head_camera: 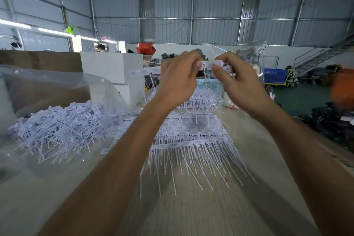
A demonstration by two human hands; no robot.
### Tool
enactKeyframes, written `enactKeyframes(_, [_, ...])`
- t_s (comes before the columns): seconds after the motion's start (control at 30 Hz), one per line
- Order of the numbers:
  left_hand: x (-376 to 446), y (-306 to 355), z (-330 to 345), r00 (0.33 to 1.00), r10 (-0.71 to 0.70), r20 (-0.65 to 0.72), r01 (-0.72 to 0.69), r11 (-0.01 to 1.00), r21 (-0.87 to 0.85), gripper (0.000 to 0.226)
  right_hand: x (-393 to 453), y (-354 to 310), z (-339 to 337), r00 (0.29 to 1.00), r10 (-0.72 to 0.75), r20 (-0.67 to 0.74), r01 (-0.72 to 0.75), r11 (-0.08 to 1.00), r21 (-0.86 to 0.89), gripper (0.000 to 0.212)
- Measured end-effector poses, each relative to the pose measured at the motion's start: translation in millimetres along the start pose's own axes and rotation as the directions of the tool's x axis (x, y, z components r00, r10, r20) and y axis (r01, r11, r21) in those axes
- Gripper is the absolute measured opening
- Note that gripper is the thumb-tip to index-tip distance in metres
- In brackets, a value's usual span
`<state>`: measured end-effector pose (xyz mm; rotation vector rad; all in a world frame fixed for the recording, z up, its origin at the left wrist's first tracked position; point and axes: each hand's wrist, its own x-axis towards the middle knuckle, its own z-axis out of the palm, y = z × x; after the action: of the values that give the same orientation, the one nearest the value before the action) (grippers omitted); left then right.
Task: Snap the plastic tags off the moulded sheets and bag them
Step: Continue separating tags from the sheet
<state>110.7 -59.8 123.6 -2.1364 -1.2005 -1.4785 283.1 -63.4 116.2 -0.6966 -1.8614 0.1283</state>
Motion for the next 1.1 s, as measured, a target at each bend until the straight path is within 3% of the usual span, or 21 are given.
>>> enactKeyframes(0.17, [-4, 4, -2, 0.999, -0.023, 0.029, 0.026, 0.991, -0.127, 0.022, 0, 3, 1, 1.000, -0.014, -0.013, 0.014, 1.000, -0.019, 0.011])
enactKeyframes(0.43, [-1, 4, -5, 0.988, -0.107, 0.109, 0.133, 0.951, -0.279, 0.029, 2, 11, -15, 0.994, -0.043, 0.102, 0.049, 0.997, -0.056, 0.013])
enactKeyframes(0.6, [3, 7, -8, 0.975, -0.162, 0.155, 0.213, 0.885, -0.413, 0.034, 1, 8, -9, 0.998, -0.070, 0.005, 0.070, 0.991, -0.111, 0.018])
enactKeyframes(0.8, [3, 4, -8, 0.947, -0.256, 0.193, 0.320, 0.779, -0.539, 0.040, -4, 4, 0, 0.972, -0.228, -0.057, 0.199, 0.928, -0.316, 0.021])
enactKeyframes(0.93, [7, 1, -7, 0.911, -0.338, 0.235, 0.410, 0.699, -0.586, 0.042, -5, 2, 4, 0.953, -0.294, -0.072, 0.253, 0.903, -0.347, 0.022])
enactKeyframes(1.1, [9, 5, -8, 0.878, -0.297, 0.376, 0.479, 0.556, -0.679, 0.038, -7, 1, 8, 0.939, -0.340, -0.057, 0.286, 0.860, -0.423, 0.022])
